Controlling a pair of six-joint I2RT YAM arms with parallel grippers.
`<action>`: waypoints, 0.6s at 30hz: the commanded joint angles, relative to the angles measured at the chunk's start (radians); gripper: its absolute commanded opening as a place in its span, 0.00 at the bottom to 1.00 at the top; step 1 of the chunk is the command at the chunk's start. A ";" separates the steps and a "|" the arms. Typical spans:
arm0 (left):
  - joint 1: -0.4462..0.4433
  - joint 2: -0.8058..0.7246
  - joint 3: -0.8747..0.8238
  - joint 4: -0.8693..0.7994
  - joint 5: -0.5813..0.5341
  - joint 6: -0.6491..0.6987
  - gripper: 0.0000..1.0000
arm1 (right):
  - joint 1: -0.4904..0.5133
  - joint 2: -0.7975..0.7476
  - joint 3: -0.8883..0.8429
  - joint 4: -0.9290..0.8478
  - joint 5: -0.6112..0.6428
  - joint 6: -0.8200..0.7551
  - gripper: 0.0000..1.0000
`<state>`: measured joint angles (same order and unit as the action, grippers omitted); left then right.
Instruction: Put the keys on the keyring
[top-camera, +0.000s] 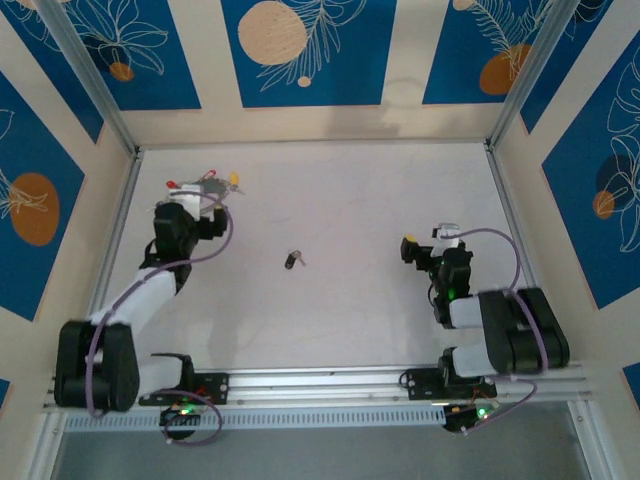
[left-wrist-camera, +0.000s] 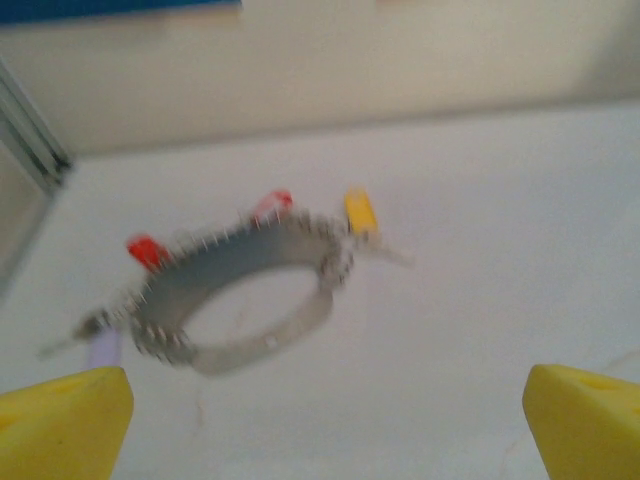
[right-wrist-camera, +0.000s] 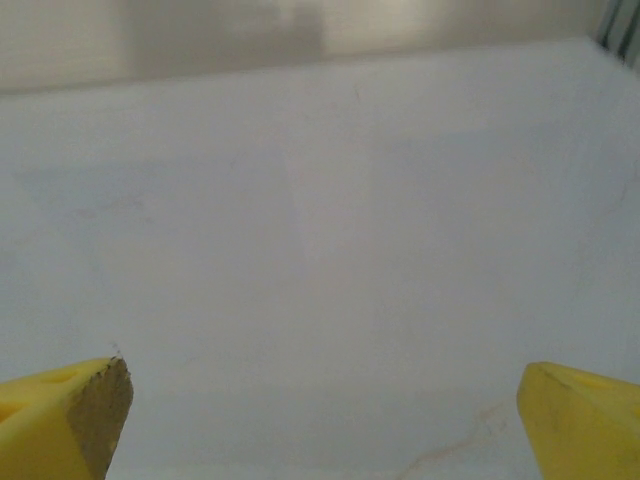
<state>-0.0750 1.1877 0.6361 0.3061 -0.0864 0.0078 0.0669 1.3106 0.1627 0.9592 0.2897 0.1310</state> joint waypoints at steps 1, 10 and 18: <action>0.001 -0.087 0.096 -0.209 -0.062 -0.108 1.00 | 0.000 -0.294 0.138 -0.361 0.048 0.033 0.99; 0.037 0.268 0.512 -0.448 -0.277 -0.342 1.00 | -0.050 -0.802 0.096 -0.698 -0.009 0.441 0.99; 0.052 0.745 0.859 -0.583 -0.155 -0.342 1.00 | -0.031 -0.653 0.286 -1.075 -0.139 0.319 0.99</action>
<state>-0.0334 1.8450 1.4151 -0.1753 -0.3069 -0.3256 0.0227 0.6315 0.3779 0.0410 0.2039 0.4744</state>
